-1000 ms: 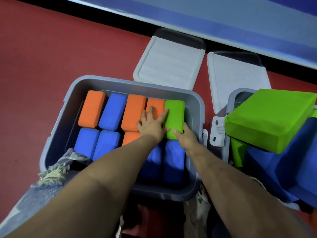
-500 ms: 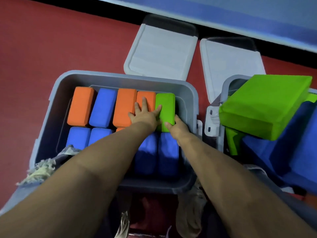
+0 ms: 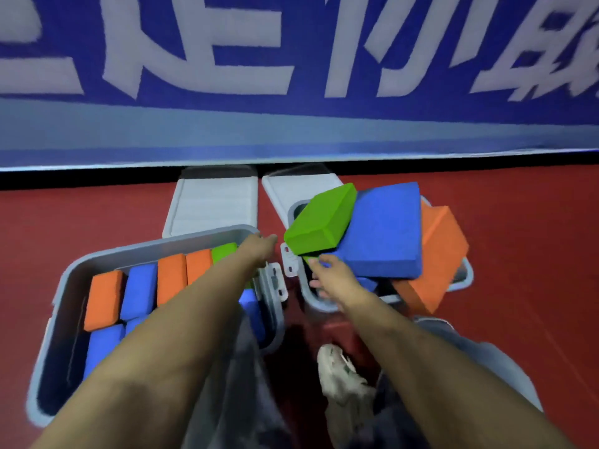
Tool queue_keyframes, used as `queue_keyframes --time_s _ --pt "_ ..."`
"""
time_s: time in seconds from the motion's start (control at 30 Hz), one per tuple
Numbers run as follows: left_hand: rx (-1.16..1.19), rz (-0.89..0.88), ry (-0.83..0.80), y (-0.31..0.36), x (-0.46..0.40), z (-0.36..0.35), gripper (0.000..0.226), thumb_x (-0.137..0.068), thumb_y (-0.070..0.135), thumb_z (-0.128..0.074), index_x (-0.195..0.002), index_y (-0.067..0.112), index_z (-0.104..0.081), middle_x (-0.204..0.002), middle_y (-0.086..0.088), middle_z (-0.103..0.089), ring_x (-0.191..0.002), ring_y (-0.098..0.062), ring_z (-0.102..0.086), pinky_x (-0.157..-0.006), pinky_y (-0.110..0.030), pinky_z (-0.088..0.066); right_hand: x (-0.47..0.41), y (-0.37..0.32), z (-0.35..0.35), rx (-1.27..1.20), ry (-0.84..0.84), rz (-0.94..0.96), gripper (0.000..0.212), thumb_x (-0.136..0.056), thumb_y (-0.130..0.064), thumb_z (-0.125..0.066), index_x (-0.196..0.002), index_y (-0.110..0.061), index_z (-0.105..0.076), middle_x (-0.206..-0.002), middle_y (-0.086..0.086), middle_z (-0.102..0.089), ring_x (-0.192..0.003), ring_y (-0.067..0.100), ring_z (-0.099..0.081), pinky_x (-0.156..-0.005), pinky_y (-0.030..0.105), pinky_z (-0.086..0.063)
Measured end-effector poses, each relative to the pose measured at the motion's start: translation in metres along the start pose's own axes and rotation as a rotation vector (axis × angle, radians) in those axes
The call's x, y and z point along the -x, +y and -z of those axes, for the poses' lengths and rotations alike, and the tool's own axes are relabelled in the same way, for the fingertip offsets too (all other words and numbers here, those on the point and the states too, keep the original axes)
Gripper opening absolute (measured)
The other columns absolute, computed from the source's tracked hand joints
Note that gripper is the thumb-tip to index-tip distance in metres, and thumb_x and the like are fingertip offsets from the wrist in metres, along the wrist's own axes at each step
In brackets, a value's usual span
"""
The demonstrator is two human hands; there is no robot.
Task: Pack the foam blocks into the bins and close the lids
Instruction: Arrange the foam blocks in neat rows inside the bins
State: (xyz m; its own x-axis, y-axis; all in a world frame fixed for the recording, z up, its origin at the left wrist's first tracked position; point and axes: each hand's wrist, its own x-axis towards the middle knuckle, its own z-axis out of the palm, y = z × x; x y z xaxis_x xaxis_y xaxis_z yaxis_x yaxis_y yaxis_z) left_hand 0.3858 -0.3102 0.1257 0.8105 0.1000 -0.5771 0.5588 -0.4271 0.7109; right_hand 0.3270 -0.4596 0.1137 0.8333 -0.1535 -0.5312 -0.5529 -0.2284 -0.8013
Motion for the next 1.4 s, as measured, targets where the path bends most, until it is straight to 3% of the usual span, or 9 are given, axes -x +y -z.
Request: queue_keyframes --time_s 0.17,0.37,0.67,0.73,0.83,1.03,1.13,1.3,1.4 --pt "0.034 -0.097 -0.039 0.051 0.052 -0.023 0.043 -0.098 0.038 -0.042 -0.13 0.01 -0.042 -0.093 -0.003 -0.053 -0.076 -0.024 -0.058 -0.071 -0.03 -0.041 0.05 -0.021 0.068 0.015 0.03 -0.009 0.048 -0.095 -0.037 -0.051 -0.134 -0.012 -0.044 -0.106 0.01 -0.058 -0.084 0.02 -0.057 -0.067 0.027 -0.044" --pt "-0.019 -0.196 -0.154 0.095 0.1 -0.065 0.047 -0.098 0.045 -0.04 -0.136 0.016 -0.041 -0.122 -0.004 -0.046 -0.1 -0.029 -0.059 -0.084 -0.038 -0.044 0.101 -0.024 0.125 -0.121 0.012 -0.033 0.05 -0.097 -0.042 -0.045 -0.138 -0.015 -0.039 -0.112 0.002 -0.051 -0.098 0.018 -0.057 -0.092 0.035 -0.044" --pt "-0.027 -0.211 -0.302 0.068 0.13 -0.1 0.053 -0.098 0.047 -0.04 -0.143 0.019 -0.033 -0.145 -0.006 -0.038 -0.112 -0.03 -0.059 -0.089 -0.041 -0.044 0.099 0.023 0.128 -0.477 0.072 -0.13 0.05 -0.096 -0.039 -0.049 -0.137 -0.012 -0.038 -0.131 0.014 -0.053 -0.122 0.025 -0.053 -0.097 0.039 -0.042" --pt "-0.004 -0.146 -0.317 0.047 0.121 -0.098 0.048 -0.098 0.049 -0.04 -0.135 0.02 -0.043 -0.138 -0.005 -0.045 -0.107 -0.028 -0.059 -0.088 -0.039 -0.043 0.088 0.04 0.11 -0.545 0.015 -0.217 0.049 -0.096 -0.038 -0.05 -0.134 -0.01 -0.041 -0.121 0.011 -0.058 -0.122 0.024 -0.054 -0.096 0.039 -0.044" --pt "0.105 -0.062 -0.319 0.017 0.105 -0.087 0.029 -0.098 0.05 -0.038 -0.098 0.025 -0.054 -0.119 -0.005 -0.051 -0.101 -0.027 -0.055 -0.079 -0.033 -0.04 0.072 0.056 0.087 -0.626 -0.098 -0.331 0.042 -0.095 -0.038 -0.05 -0.129 -0.013 -0.047 -0.139 0.014 -0.049 -0.124 0.024 -0.051 -0.094 0.038 -0.044" --pt "0.282 0.104 -0.341 -0.009 0.048 -0.097 0.045 -0.096 0.058 -0.033 -0.118 0.021 -0.047 -0.11 -0.006 -0.052 -0.099 -0.023 -0.056 -0.069 -0.033 -0.044 0.019 0.097 0.076 -0.99 -0.043 -0.513 0.051 -0.096 -0.039 -0.049 -0.139 -0.015 -0.04 -0.147 0.017 -0.035 -0.135 0.03 -0.037 -0.106 0.043 -0.035" --pt "0.365 0.21 -0.327 -0.02 0.015 -0.12 0.043 -0.096 0.058 -0.034 -0.098 0.019 -0.05 -0.087 -0.006 -0.05 -0.072 -0.019 -0.049 -0.062 -0.029 -0.038 -0.015 0.117 0.074 -1.117 0.034 -0.556 0.055 -0.095 -0.044 -0.047 -0.142 -0.017 -0.036 -0.148 0.016 -0.034 -0.136 0.031 -0.034 -0.108 0.043 -0.033" --pt "0.495 0.389 -0.314 -0.047 -0.031 -0.158 0.047 -0.093 0.065 -0.029 -0.092 0.021 -0.048 -0.098 -0.004 -0.054 -0.078 -0.021 -0.053 -0.071 -0.034 -0.042 -0.068 0.147 0.078 -1.274 0.136 -0.568 0.033 -0.093 -0.047 -0.043 -0.093 -0.016 -0.055 -0.12 0.011 -0.048 -0.128 0.025 -0.041 -0.108 0.043 -0.029" --pt "0.557 0.468 -0.306 -0.048 -0.044 -0.173 0.049 -0.094 0.065 -0.026 -0.084 0.022 -0.046 -0.101 -0.005 -0.052 -0.087 -0.023 -0.05 -0.082 -0.04 -0.041 -0.091 0.16 0.078 -1.301 0.198 -0.589 0.033 -0.094 -0.044 -0.038 -0.074 -0.019 -0.048 -0.065 0.0 -0.055 -0.072 0.013 -0.053 -0.096 0.034 -0.038"
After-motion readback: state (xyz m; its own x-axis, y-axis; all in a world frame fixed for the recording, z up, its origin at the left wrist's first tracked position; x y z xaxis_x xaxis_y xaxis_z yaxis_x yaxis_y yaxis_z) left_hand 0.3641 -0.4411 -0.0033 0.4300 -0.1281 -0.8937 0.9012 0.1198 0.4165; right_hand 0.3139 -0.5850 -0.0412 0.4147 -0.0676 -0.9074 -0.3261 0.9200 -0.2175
